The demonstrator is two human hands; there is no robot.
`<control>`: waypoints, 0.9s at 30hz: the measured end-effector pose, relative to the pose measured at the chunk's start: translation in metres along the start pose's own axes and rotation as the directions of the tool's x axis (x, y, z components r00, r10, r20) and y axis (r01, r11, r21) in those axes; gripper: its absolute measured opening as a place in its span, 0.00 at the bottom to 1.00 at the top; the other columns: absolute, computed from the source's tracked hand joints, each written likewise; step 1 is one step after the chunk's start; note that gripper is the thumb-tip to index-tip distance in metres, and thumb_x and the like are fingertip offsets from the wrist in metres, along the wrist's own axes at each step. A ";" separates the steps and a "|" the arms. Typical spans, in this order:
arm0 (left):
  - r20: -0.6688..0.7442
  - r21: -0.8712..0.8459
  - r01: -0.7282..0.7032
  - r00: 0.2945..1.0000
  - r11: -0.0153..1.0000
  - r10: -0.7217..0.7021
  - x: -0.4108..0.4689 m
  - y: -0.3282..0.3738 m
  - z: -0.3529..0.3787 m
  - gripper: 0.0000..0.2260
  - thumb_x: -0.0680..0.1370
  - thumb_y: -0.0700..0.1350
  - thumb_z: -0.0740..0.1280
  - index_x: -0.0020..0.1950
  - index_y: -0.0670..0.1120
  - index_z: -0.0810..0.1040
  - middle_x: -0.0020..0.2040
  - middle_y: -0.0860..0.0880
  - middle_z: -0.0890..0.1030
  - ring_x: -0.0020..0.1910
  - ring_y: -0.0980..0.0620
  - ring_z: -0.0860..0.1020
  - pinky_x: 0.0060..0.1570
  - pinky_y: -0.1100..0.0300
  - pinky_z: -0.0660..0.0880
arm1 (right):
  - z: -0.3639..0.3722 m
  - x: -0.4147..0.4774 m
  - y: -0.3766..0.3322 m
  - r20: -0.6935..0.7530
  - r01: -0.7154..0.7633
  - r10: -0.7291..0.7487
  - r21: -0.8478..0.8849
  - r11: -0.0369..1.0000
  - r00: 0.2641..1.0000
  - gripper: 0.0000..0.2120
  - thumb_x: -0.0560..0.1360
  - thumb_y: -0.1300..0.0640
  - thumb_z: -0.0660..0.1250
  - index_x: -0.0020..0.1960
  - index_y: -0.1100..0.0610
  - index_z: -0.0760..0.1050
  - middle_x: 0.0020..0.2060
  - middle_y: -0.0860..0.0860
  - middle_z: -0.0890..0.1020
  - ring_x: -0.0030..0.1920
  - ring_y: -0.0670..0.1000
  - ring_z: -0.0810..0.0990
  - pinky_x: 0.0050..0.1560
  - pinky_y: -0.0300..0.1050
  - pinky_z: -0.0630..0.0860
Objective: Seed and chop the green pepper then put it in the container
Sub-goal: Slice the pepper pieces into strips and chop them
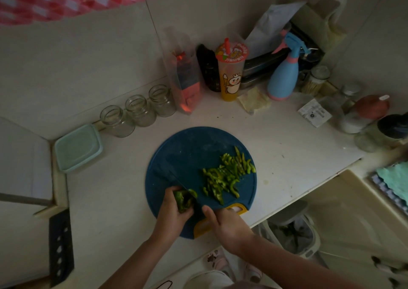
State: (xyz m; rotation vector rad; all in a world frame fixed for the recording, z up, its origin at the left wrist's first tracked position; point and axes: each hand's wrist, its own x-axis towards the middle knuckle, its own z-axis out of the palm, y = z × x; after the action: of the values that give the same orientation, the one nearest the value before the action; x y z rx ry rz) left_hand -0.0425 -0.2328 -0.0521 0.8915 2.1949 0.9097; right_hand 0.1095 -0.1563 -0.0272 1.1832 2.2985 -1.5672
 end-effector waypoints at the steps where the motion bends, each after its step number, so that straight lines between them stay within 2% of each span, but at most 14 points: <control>1: 0.003 -0.003 0.002 1.000 1.000 -0.002 0.000 0.000 0.000 0.24 0.69 0.39 0.75 0.58 0.49 0.66 0.53 0.47 0.78 0.53 0.50 0.77 0.53 0.56 0.76 | 0.001 0.001 0.000 0.001 -0.005 0.005 -0.006 1.000 1.000 0.26 0.80 0.39 0.48 0.30 0.53 0.64 0.26 0.49 0.68 0.30 0.50 0.70 0.41 0.52 0.71; 4: 0.006 -0.009 0.011 1.000 1.000 -0.011 0.000 0.000 0.000 0.24 0.69 0.40 0.75 0.58 0.48 0.67 0.53 0.48 0.77 0.52 0.51 0.77 0.52 0.58 0.75 | 0.002 0.004 -0.001 0.009 -0.020 0.020 -0.032 0.999 1.000 0.26 0.80 0.39 0.47 0.31 0.53 0.65 0.27 0.50 0.70 0.35 0.53 0.73 0.43 0.51 0.71; 10: 0.016 -0.021 -0.004 1.000 1.000 0.005 0.000 0.000 -0.001 0.23 0.69 0.40 0.75 0.58 0.49 0.66 0.52 0.49 0.77 0.51 0.54 0.77 0.48 0.64 0.75 | 0.005 0.015 -0.009 -0.015 -0.041 0.040 -0.061 0.997 0.999 0.26 0.80 0.40 0.47 0.30 0.53 0.65 0.27 0.50 0.70 0.35 0.53 0.74 0.40 0.48 0.69; 12: 0.013 -0.022 -0.011 1.000 1.000 0.011 -0.001 0.001 -0.001 0.23 0.69 0.40 0.74 0.57 0.49 0.66 0.50 0.51 0.77 0.49 0.55 0.77 0.44 0.69 0.74 | 0.006 0.020 -0.012 -0.018 -0.059 0.058 -0.069 0.996 0.998 0.27 0.80 0.39 0.47 0.30 0.54 0.64 0.28 0.51 0.70 0.36 0.54 0.74 0.40 0.48 0.70; 15: 0.010 -0.035 -0.014 1.000 0.999 0.014 -0.003 0.004 -0.002 0.23 0.70 0.42 0.75 0.58 0.50 0.66 0.49 0.55 0.77 0.48 0.61 0.76 0.42 0.71 0.74 | 0.006 0.027 -0.020 -0.028 -0.079 0.077 -0.070 0.994 0.997 0.27 0.80 0.38 0.47 0.31 0.55 0.64 0.29 0.52 0.71 0.38 0.55 0.75 0.42 0.49 0.71; 18: 0.001 -0.037 -0.026 1.000 0.999 0.026 -0.004 0.005 -0.003 0.22 0.70 0.42 0.74 0.58 0.50 0.66 0.49 0.55 0.76 0.48 0.61 0.76 0.43 0.71 0.73 | 0.009 0.030 -0.021 -0.058 -0.095 0.092 -0.065 0.993 0.994 0.27 0.79 0.37 0.47 0.31 0.54 0.65 0.33 0.54 0.74 0.39 0.55 0.75 0.42 0.48 0.71; 20: -0.008 -0.030 -0.022 1.000 0.999 0.022 -0.004 0.004 -0.002 0.23 0.70 0.42 0.74 0.60 0.49 0.67 0.52 0.53 0.76 0.50 0.57 0.76 0.46 0.69 0.73 | 0.010 0.027 -0.015 -0.093 -0.108 0.105 -0.025 0.994 0.990 0.28 0.79 0.37 0.47 0.31 0.55 0.66 0.34 0.55 0.75 0.40 0.56 0.77 0.42 0.48 0.70; 24: -0.029 -0.011 -0.014 0.999 1.000 0.014 -0.005 0.003 0.002 0.24 0.70 0.43 0.74 0.63 0.46 0.68 0.55 0.50 0.76 0.54 0.54 0.76 0.49 0.69 0.71 | 0.008 0.017 0.002 -0.117 -0.123 0.121 -0.013 0.992 0.986 0.26 0.79 0.38 0.48 0.32 0.54 0.65 0.29 0.51 0.71 0.38 0.53 0.74 0.41 0.46 0.66; 27: -0.036 -0.011 0.008 0.999 1.000 -0.009 -0.005 0.004 0.004 0.25 0.71 0.43 0.74 0.64 0.45 0.68 0.56 0.49 0.77 0.54 0.53 0.76 0.52 0.65 0.72 | 0.002 0.014 0.006 -0.142 -0.125 0.124 0.005 0.992 0.982 0.26 0.79 0.38 0.49 0.30 0.54 0.62 0.27 0.51 0.69 0.36 0.53 0.73 0.40 0.48 0.68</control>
State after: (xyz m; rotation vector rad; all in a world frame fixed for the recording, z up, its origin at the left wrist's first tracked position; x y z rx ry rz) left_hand -0.0356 -0.2335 -0.0502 0.8660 2.2204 0.9399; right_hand 0.1033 -0.1499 -0.0395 1.4512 2.2591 -1.4793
